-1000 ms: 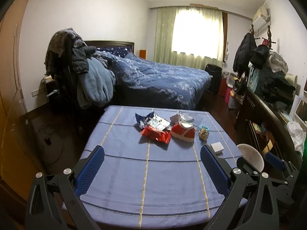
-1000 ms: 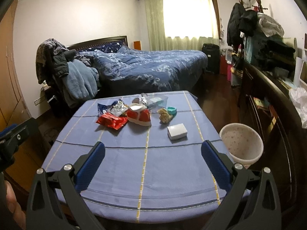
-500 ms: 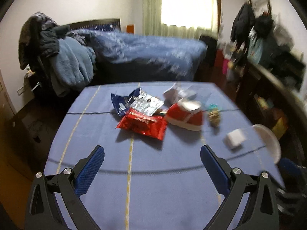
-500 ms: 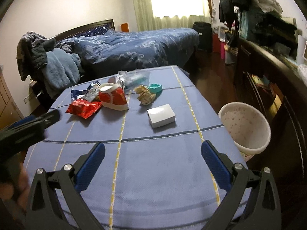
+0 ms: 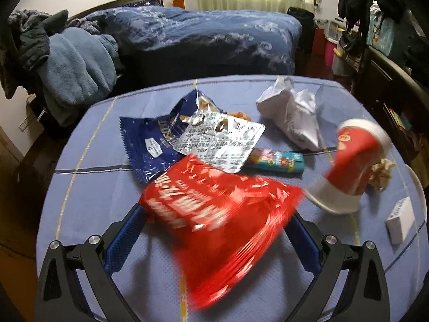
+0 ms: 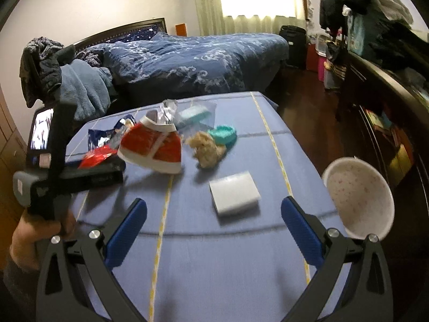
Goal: Collect trash
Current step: 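Grasp the red snack bag with the left tool and lift it, then grasp the red-white paper cup with the right tool while the left tool holds the red bag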
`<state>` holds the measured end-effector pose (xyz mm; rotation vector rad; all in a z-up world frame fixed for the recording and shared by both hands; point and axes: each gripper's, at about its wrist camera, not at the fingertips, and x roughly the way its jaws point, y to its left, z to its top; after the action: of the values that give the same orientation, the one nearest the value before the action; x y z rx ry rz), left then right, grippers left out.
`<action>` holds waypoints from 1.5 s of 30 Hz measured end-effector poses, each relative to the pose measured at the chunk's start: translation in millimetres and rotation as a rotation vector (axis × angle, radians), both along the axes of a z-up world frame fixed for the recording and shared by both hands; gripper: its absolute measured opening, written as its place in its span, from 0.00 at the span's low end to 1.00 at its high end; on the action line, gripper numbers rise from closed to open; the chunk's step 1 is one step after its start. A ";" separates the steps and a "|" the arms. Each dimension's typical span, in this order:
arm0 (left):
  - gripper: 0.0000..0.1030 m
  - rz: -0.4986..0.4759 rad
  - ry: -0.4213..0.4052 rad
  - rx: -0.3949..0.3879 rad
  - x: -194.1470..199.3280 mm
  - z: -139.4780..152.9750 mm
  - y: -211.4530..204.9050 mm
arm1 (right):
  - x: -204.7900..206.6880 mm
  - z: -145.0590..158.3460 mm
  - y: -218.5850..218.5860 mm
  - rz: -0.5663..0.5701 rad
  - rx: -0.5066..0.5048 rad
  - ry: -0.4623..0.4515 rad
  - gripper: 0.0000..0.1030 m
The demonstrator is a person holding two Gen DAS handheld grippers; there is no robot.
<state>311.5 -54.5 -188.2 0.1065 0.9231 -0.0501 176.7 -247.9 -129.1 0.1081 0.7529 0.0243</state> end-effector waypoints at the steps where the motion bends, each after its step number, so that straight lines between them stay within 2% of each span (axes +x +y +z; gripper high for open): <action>1: 0.96 -0.001 0.007 -0.003 0.6 -2.2 0.4 | 6.2 0.3 1.0 0.013 0.008 0.001 0.97; 4: 0.95 -0.014 0.006 0.003 1.6 -6.9 0.6 | 26.2 0.9 7.5 0.046 0.028 0.022 0.97; 6: 0.88 -0.030 0.005 -0.020 2.4 -8.0 1.3 | 36.4 2.3 13.6 0.069 0.033 0.023 0.97; 8: 0.74 -0.037 -0.002 -0.054 1.2 -5.6 4.2 | 42.0 5.3 21.0 0.085 0.028 0.011 0.97; 9: 0.59 -0.035 -0.011 -0.047 0.7 -4.0 4.6 | 44.3 6.9 24.5 0.094 0.026 0.003 0.97; 10: 0.49 -0.039 -0.016 -0.048 0.2 -2.8 5.3 | 46.3 8.3 27.3 0.095 0.021 -0.002 0.97; 12: 0.44 -0.045 -0.019 -0.067 0.2 -1.2 9.0 | 49.9 10.5 30.0 0.091 0.017 -0.012 0.97; 15: 0.23 -0.035 -0.022 -0.112 0.8 0.0 16.8 | 53.2 9.2 31.1 0.085 0.021 -0.002 0.97; 19: 0.18 -0.034 -0.023 -0.170 -0.1 2.1 24.1 | 53.4 7.5 31.5 0.086 0.018 0.007 0.97; 25: 0.06 -0.035 -0.111 -0.229 -24.3 21.9 38.3 | 51.9 9.6 42.3 0.128 0.028 0.005 0.97; 31: 0.06 0.003 -0.180 -0.254 -47.7 39.1 58.8 | 74.2 12.4 69.6 0.237 0.067 0.001 0.97; 34: 0.06 0.019 -0.199 -0.257 -54.3 45.0 66.5 | 99.3 11.7 80.3 0.240 0.044 0.012 0.97; 40: 0.06 0.010 -0.207 -0.261 -59.2 47.6 67.3 | 153.0 -10.9 88.4 0.192 -0.037 0.104 0.96; 45: 0.06 -0.007 -0.212 -0.250 -62.2 45.7 61.9 | 172.0 -32.7 86.2 0.175 -0.030 0.191 0.84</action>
<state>249.2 7.4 -142.5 -0.1152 0.6985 -0.1567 348.7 -161.8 -161.8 0.0161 0.9514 0.1711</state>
